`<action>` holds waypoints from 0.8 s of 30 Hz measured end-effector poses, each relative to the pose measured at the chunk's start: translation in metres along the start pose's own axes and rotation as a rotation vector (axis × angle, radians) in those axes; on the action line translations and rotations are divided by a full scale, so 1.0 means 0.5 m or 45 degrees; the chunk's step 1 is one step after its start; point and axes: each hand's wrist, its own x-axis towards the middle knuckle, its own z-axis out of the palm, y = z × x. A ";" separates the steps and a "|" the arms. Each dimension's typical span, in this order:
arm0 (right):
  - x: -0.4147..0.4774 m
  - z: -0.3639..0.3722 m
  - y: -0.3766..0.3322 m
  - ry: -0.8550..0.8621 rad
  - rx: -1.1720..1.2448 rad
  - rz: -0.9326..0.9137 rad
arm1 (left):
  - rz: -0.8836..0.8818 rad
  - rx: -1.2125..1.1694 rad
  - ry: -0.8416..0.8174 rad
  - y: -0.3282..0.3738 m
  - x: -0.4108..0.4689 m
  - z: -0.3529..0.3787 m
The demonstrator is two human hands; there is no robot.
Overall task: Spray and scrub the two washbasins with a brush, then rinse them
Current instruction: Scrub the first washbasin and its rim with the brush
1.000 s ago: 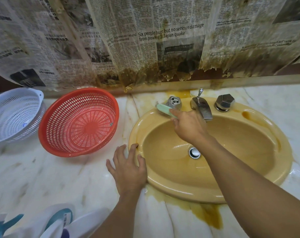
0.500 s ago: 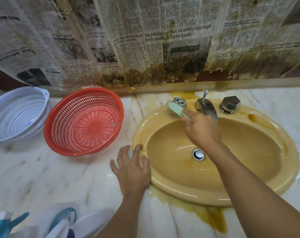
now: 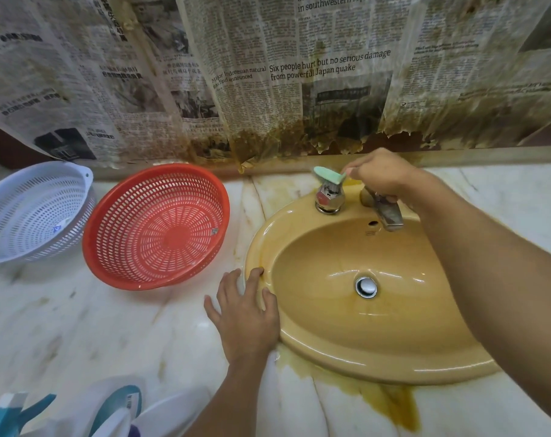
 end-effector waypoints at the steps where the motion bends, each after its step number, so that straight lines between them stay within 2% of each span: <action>1: 0.002 -0.013 0.003 -0.003 -0.003 0.019 | 0.001 0.001 0.000 0.000 0.000 0.000; 6: 0.001 0.005 0.035 0.113 0.061 0.065 | 0.004 0.017 0.001 0.000 0.002 0.001; 11: -0.013 0.051 0.036 0.462 -0.039 0.246 | 0.000 0.013 -0.009 0.001 0.002 -0.001; 15: -0.031 0.112 0.036 0.220 -0.093 0.307 | 0.000 0.002 -0.004 0.000 0.002 0.000; 17: -0.054 0.150 0.038 0.165 -0.120 0.324 | -0.002 -0.004 -0.005 -0.001 0.001 0.001; 20: -0.092 0.209 0.056 0.202 -0.102 0.246 | -0.007 -0.013 0.000 0.001 0.002 0.000; 24: -0.062 0.213 0.072 0.336 0.171 0.268 | 0.000 -0.020 0.000 0.001 0.000 -0.001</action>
